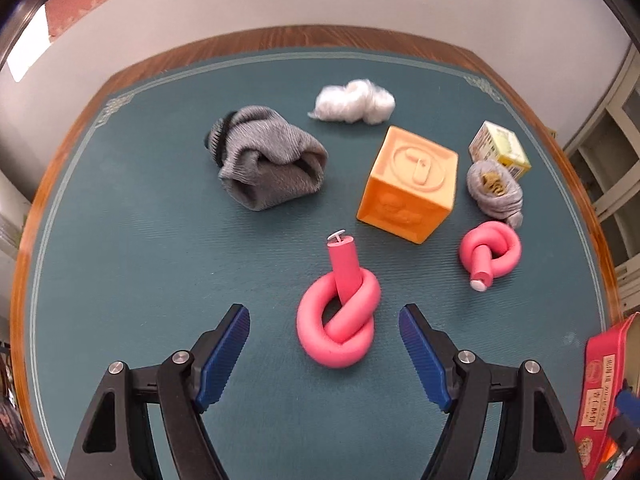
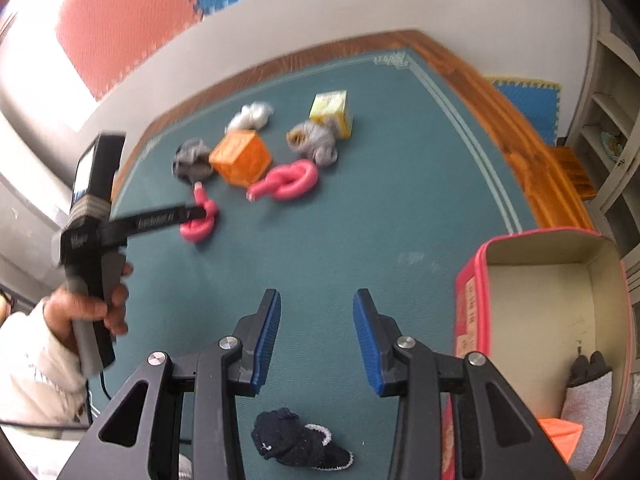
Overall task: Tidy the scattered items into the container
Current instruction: 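Grasp the large pink knotted tube with the left tool while the right tool holds the black sock, then carry both items to the red box and release them inside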
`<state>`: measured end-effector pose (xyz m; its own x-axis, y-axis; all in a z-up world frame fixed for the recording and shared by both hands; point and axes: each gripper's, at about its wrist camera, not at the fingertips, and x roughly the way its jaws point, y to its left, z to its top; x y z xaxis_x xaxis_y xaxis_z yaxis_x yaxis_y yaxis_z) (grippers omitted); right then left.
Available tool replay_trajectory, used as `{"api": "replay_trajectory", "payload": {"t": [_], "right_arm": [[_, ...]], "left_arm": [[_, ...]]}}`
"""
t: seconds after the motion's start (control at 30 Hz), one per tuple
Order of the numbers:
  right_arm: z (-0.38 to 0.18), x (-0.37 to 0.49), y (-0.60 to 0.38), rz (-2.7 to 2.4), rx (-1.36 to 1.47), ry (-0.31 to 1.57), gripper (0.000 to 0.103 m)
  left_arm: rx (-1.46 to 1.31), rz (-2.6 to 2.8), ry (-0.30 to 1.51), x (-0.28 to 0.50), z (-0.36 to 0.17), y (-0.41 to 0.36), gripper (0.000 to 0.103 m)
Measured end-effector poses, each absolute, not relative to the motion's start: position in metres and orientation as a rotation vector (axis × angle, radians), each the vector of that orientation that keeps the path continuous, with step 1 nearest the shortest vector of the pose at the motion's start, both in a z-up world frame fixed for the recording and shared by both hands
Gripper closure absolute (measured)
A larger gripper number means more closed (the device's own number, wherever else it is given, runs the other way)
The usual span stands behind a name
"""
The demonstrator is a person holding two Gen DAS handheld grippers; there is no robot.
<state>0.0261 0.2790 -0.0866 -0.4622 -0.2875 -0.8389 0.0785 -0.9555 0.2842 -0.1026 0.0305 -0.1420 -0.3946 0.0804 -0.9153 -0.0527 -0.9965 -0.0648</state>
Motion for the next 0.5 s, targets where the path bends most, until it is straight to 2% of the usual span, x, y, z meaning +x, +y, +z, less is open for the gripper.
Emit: {"api": "replay_trajectory", "payload": {"t": [0.2, 0.23, 0.33, 0.43, 0.5], "right_arm": [[-0.106, 0.032, 0.277, -2.428, 1.583, -0.293, 0.060], [-0.108, 0.034, 0.277, -2.415, 1.592, -0.293, 0.060], [-0.113, 0.040, 0.277, -2.361, 1.612, -0.282, 0.060], [-0.117, 0.049, 0.271, -2.289, 1.617, -0.256, 0.060], [-0.118, 0.055, 0.266, -2.250, 1.617, -0.232, 0.052]], "left_arm": [[-1.736, 2.503, -0.035, -0.115, -0.161, 0.032, 0.024], [-1.747, 2.496, -0.038, -0.116, -0.163, 0.032, 0.030], [-1.763, 2.493, -0.038, -0.116, -0.165, 0.031, 0.056], [-1.764, 2.511, -0.043, -0.113, -0.162, 0.029, 0.056], [-1.759, 2.523, -0.061, -0.110, -0.159, 0.027, 0.056]]}}
